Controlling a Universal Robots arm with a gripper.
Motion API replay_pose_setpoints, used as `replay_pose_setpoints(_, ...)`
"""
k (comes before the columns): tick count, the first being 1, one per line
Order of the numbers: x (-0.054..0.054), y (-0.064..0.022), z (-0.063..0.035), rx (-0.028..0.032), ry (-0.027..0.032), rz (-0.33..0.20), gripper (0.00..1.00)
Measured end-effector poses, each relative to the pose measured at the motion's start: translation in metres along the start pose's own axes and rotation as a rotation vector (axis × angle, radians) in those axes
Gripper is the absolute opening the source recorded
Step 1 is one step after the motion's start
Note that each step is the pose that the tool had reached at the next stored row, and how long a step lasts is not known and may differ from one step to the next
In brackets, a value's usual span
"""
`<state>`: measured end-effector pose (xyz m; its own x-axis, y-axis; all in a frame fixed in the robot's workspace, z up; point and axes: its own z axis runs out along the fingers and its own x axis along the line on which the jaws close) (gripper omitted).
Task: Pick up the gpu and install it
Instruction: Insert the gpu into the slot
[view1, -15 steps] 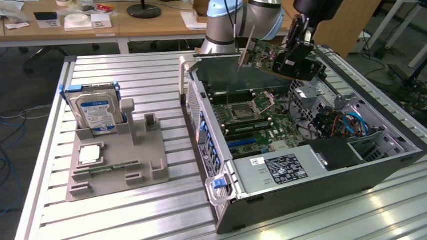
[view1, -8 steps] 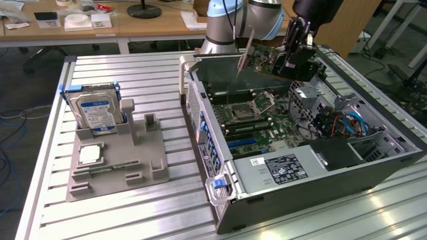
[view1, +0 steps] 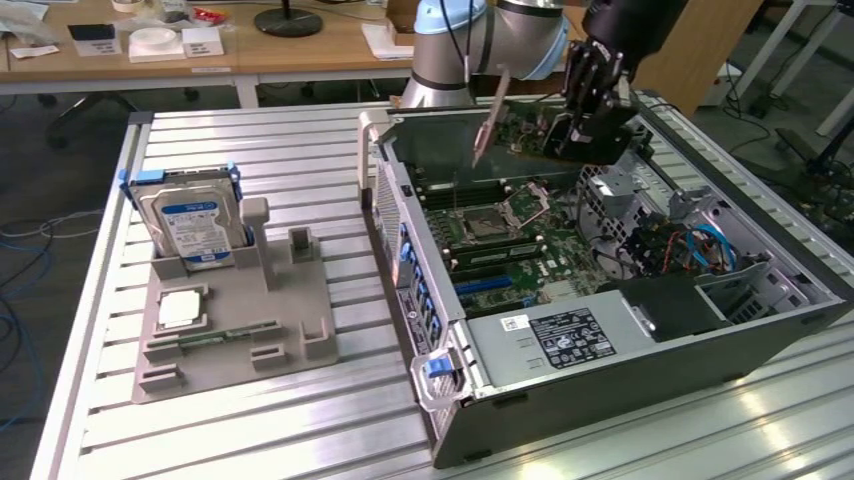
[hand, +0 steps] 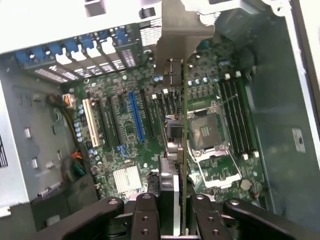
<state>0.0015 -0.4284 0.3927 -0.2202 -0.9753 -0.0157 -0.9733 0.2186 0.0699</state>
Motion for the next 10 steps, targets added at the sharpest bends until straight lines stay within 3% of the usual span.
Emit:
replay_pose_setpoints(4, 0.0000, -0.0002, 0.0031, -0.0010, 0.0049, -0.069, 0.28)
replay_pose_setpoints(5, 0.0001, -0.0002, 0.0031, 0.0050, 0.0044, -0.075, 0.28)
replay_pose_setpoints(8, 0.0003, 0.0005, 0.0035, 0.0484, -0.0037, -0.081, 0.28)
replay_pose_setpoints(9, 0.0003, 0.0008, 0.0039, 0.0581, -0.0055, -0.083, 0.28)
replay_pose_setpoints(10, 0.0003, 0.0010, 0.0044, 0.0632, -0.0062, -0.087, 0.28)
